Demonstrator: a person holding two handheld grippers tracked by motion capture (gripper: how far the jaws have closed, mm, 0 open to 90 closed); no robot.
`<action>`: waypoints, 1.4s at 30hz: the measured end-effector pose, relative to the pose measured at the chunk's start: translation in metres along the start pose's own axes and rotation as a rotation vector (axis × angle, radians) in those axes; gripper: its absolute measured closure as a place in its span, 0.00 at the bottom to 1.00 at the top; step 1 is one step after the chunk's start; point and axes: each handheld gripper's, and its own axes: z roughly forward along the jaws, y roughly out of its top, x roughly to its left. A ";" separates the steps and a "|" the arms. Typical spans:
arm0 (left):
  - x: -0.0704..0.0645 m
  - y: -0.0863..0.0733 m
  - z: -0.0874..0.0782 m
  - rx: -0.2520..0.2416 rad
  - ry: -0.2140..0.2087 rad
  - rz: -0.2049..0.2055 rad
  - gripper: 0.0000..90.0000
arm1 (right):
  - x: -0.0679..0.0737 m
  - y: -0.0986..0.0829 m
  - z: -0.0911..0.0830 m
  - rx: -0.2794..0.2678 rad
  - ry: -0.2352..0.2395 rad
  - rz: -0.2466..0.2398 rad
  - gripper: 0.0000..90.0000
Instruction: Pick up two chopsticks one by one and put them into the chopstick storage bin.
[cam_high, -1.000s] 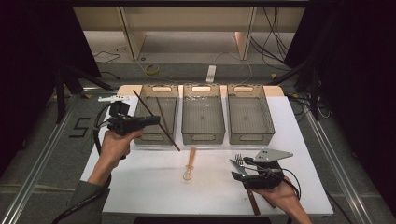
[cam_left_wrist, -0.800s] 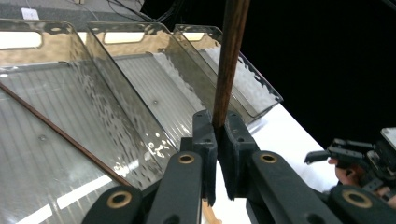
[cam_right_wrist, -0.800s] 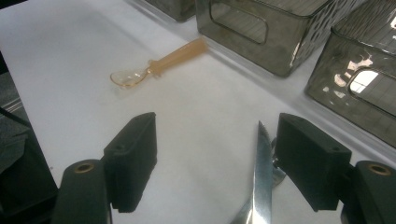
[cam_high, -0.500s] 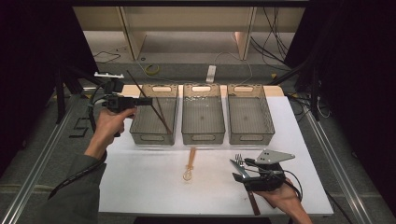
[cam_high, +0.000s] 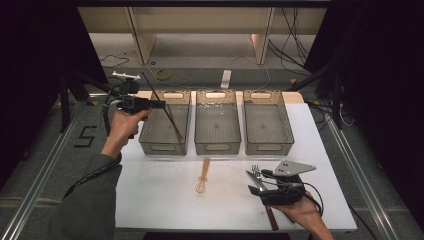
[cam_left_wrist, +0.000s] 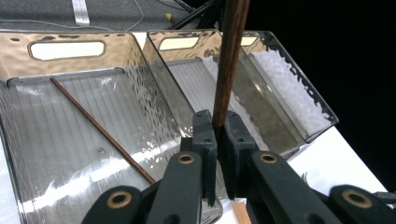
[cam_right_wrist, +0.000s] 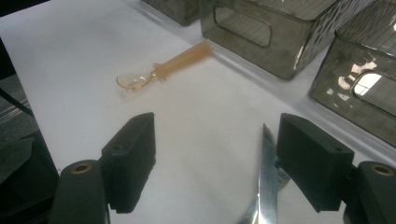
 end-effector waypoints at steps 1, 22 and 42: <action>0.000 0.000 0.001 -0.001 0.002 0.000 0.94 | 0.000 0.000 0.000 -0.001 -0.002 0.000 0.32; 0.007 -0.007 0.021 0.068 0.060 0.006 0.94 | 0.000 0.000 -0.001 -0.006 -0.004 0.003 0.32; 0.014 -0.019 0.038 0.099 0.096 -0.005 0.93 | -0.001 0.000 -0.002 -0.002 -0.004 0.003 0.32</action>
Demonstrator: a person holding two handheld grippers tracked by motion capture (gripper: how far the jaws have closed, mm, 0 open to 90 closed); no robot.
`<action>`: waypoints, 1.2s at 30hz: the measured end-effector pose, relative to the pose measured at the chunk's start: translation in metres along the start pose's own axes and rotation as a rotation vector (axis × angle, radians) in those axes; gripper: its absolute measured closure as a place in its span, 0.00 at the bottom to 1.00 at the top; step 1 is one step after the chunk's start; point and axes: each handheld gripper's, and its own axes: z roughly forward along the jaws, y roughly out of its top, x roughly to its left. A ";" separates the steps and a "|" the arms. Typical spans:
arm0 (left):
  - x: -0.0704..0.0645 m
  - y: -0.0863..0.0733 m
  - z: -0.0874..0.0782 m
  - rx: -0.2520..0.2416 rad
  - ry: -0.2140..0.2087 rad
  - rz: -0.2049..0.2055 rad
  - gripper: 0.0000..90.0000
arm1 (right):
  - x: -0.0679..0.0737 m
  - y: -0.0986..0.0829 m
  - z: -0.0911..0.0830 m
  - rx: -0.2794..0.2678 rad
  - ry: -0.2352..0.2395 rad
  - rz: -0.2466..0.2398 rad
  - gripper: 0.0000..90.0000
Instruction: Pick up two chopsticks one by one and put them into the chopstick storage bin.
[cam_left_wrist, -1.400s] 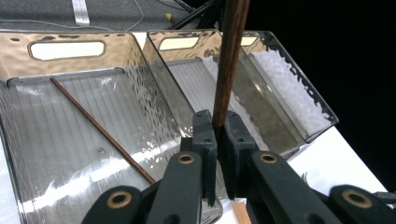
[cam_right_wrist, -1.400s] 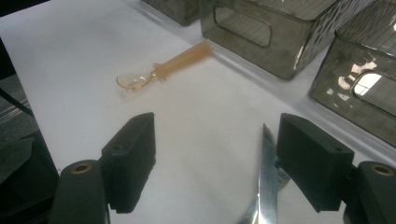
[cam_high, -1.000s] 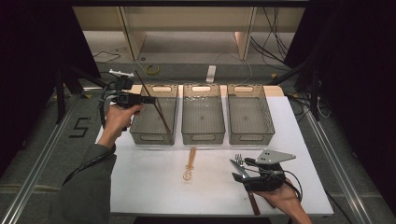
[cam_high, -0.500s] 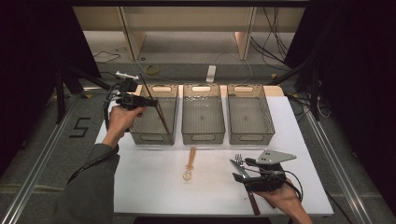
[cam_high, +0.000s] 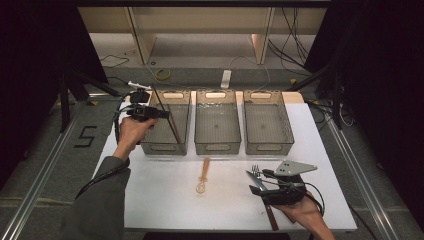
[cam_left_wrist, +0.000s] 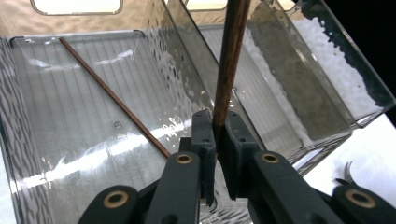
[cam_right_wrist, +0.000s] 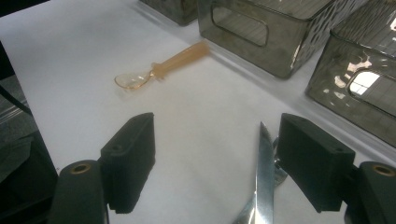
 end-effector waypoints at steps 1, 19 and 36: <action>0.000 -0.001 0.001 0.002 0.001 -0.002 0.93 | 0.000 0.000 0.000 0.000 -0.001 0.000 0.32; -0.005 -0.001 0.019 0.036 0.170 0.016 0.49 | 0.000 0.000 0.001 0.005 0.002 0.000 0.32; -0.033 -0.007 0.003 -0.021 0.086 0.074 0.25 | 0.001 0.001 0.000 0.000 0.000 -0.003 0.32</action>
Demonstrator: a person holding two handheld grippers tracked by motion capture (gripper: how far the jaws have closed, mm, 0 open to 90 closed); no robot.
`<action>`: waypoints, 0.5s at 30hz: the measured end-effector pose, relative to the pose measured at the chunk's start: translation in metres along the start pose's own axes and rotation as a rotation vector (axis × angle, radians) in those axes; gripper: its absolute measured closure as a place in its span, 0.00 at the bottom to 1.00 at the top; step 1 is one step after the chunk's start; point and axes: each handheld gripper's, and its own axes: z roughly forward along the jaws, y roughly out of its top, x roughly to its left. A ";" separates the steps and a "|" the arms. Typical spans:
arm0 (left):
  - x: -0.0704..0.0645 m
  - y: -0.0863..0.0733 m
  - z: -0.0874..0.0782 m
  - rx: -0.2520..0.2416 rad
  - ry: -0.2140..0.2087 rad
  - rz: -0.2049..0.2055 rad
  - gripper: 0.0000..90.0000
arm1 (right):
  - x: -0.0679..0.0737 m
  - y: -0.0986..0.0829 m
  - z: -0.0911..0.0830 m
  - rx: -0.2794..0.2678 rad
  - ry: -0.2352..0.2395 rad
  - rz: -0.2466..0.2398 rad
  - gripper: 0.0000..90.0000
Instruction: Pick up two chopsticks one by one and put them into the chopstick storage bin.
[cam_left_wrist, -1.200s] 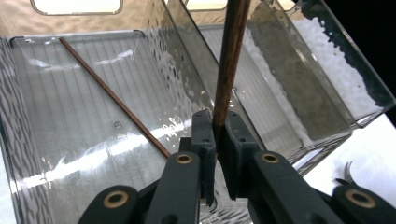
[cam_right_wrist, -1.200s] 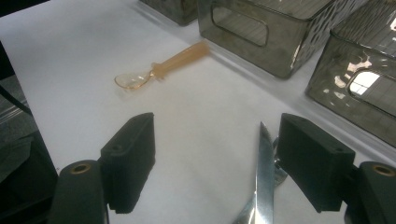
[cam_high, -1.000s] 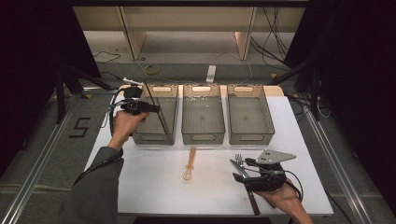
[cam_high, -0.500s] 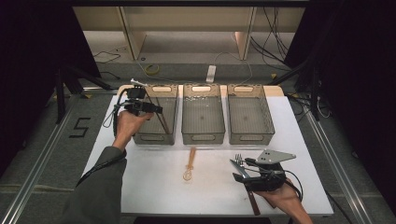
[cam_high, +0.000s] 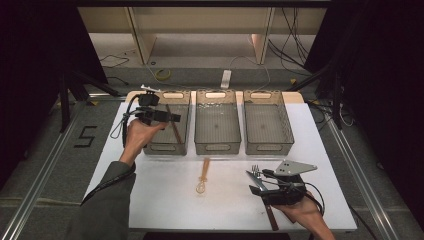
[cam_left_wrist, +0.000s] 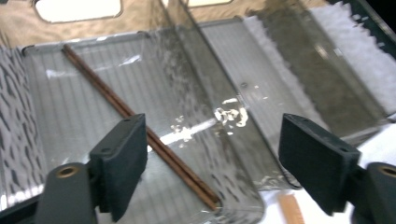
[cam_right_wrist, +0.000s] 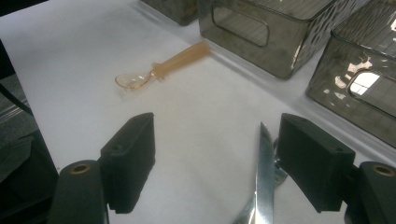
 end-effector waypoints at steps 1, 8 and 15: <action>-0.002 -0.002 -0.003 -0.014 -0.006 -0.003 0.24 | 0.000 0.000 0.000 -0.003 -0.003 0.001 0.32; -0.024 -0.022 -0.019 -0.074 -0.029 0.037 0.19 | -0.001 0.000 -0.003 -0.025 -0.025 0.003 0.32; -0.038 -0.035 -0.020 -0.071 -0.029 0.083 0.19 | -0.002 -0.002 -0.004 -0.039 -0.043 0.012 0.32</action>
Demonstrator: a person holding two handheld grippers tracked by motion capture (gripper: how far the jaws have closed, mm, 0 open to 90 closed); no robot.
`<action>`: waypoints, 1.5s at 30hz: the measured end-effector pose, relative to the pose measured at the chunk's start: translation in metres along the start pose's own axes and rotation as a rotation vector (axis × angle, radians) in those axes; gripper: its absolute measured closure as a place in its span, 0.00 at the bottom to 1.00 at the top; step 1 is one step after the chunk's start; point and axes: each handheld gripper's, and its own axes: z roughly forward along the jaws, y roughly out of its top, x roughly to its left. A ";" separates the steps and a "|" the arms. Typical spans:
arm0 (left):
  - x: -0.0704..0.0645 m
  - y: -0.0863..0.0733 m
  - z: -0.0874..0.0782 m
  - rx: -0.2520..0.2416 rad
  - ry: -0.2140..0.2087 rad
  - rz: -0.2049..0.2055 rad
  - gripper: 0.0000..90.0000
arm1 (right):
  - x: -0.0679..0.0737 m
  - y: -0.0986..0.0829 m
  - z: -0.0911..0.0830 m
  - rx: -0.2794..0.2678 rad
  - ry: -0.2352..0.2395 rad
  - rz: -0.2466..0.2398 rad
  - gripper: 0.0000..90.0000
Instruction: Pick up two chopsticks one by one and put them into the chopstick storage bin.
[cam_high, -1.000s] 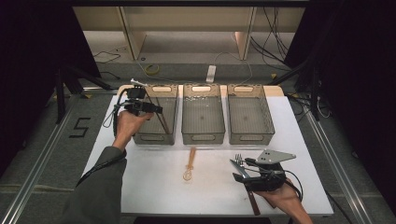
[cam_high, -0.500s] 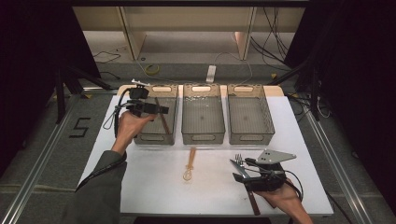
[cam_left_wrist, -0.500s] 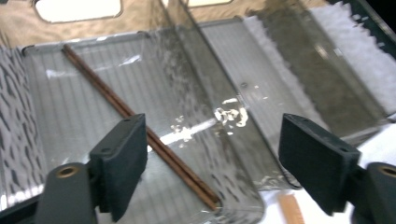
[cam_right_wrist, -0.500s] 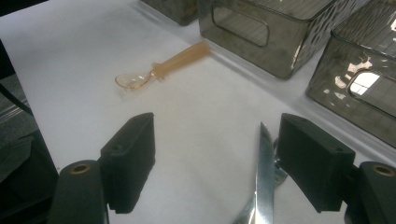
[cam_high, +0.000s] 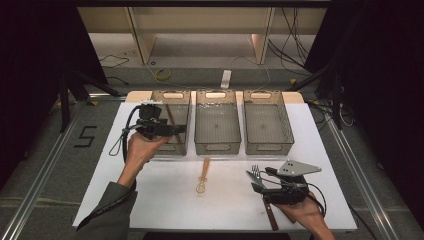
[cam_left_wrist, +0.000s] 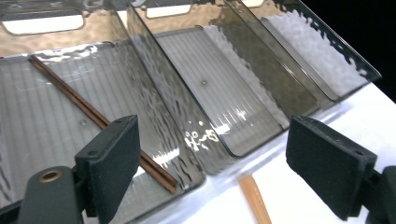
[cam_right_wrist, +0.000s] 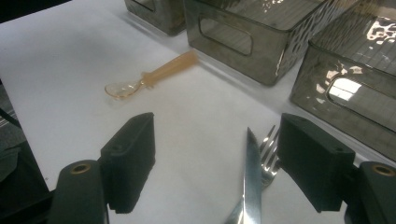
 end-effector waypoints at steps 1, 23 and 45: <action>-0.002 -0.002 0.001 0.003 0.003 -0.001 0.19 | 0.000 0.000 0.000 0.001 -0.002 -0.001 0.32; -0.033 -0.024 0.014 0.080 -0.021 0.067 0.18 | -0.005 -0.008 -0.009 -0.051 -0.046 0.032 0.32; -0.055 -0.039 0.045 0.240 -0.036 0.126 0.18 | -0.007 -0.011 -0.010 -0.057 -0.056 0.047 0.32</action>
